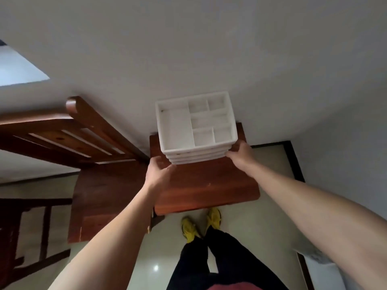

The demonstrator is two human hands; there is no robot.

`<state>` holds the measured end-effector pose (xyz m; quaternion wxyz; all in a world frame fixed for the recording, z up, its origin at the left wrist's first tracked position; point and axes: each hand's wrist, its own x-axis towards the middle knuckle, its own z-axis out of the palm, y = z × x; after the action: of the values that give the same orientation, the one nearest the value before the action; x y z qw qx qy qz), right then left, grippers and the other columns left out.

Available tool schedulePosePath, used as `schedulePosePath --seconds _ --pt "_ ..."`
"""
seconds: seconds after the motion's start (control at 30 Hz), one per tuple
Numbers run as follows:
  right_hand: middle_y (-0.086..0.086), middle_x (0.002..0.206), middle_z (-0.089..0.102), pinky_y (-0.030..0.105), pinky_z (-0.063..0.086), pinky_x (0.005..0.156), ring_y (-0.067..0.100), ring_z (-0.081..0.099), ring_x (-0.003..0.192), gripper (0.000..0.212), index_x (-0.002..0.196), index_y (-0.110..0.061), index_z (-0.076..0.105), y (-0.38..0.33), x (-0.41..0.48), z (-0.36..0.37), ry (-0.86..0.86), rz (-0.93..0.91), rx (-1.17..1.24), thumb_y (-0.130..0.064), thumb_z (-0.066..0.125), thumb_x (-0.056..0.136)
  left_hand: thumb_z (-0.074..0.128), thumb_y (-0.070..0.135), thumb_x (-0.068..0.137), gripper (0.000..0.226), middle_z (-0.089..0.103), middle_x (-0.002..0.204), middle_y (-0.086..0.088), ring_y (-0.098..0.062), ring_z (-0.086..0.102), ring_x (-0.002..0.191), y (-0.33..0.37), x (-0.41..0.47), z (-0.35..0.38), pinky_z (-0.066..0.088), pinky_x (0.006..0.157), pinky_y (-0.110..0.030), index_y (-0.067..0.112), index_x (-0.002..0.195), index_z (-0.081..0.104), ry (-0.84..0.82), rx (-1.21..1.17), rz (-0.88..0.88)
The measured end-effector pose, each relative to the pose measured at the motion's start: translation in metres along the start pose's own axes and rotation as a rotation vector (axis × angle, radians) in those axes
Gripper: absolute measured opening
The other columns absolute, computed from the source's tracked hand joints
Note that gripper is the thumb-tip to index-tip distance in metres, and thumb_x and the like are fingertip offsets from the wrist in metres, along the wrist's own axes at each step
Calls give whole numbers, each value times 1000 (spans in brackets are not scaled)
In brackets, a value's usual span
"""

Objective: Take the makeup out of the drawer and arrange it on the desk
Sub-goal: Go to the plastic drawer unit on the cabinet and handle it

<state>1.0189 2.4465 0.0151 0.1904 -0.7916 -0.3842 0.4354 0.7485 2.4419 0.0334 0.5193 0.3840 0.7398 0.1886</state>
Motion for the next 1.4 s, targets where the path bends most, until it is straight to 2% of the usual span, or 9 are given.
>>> schedulePosePath --seconds 0.1,0.27,0.4,0.57,0.73,0.97,1.13,1.3,1.4 --pt "1 112 61 47 55 89 27 62 102 48 130 -19 51 4 12 12 -5 53 62 -16 67 85 77 34 68 67 64 116 0 -18 65 102 2 18 9 56 89 -44 18 127 49 -31 -83 0" --pt "-4 112 58 48 55 92 24 60 109 47 128 -22 52 5 22 22 6 103 214 -6 64 85 68 9 84 46 59 116 -7 -22 63 96 8 28 24 56 70 -35 9 125 48 -31 -170 -59" --pt "2 122 57 43 59 84 22 58 106 47 132 -18 50 1 17 27 5 138 305 -2 61 88 68 5 82 52 58 121 -8 -24 63 100 1 31 27 52 63 -28 10 128 46 -33 -224 -108" --pt "1 127 56 40 59 84 19 60 104 53 139 -17 46 7 1 25 -12 153 333 -2 60 90 64 0 78 57 62 118 -13 -22 64 85 -7 30 20 51 61 -29 10 131 45 -68 -188 -114" --pt "7 138 52 35 58 85 16 63 92 61 146 -10 41 32 -20 27 14 198 253 -12 66 91 68 9 79 39 69 102 -9 -14 62 77 -23 9 16 49 64 -24 9 117 61 -93 10 -85" --pt "9 114 68 37 60 82 15 68 74 34 122 -6 65 62 -32 31 117 274 193 -15 69 89 66 14 81 9 69 87 -3 -18 64 80 -56 -14 25 51 78 -30 17 90 66 -46 60 -136" --pt "9 103 68 35 60 75 16 68 71 18 106 -11 67 74 -33 37 139 314 167 -7 67 89 67 16 81 13 68 88 -4 -19 62 81 -71 -16 29 48 76 -29 14 94 67 6 38 -172" --pt "9 97 69 43 60 79 24 70 81 16 89 -20 62 75 -27 39 124 299 40 -5 68 86 65 10 81 11 68 81 -3 -17 62 73 -72 -12 32 47 68 -25 10 91 68 10 22 -186" --pt "7 108 69 41 59 79 26 68 90 16 99 -20 63 72 -26 39 69 258 -43 -14 70 86 63 8 81 10 66 76 -1 -15 59 68 -74 -10 34 45 65 -24 11 87 69 9 21 -198"
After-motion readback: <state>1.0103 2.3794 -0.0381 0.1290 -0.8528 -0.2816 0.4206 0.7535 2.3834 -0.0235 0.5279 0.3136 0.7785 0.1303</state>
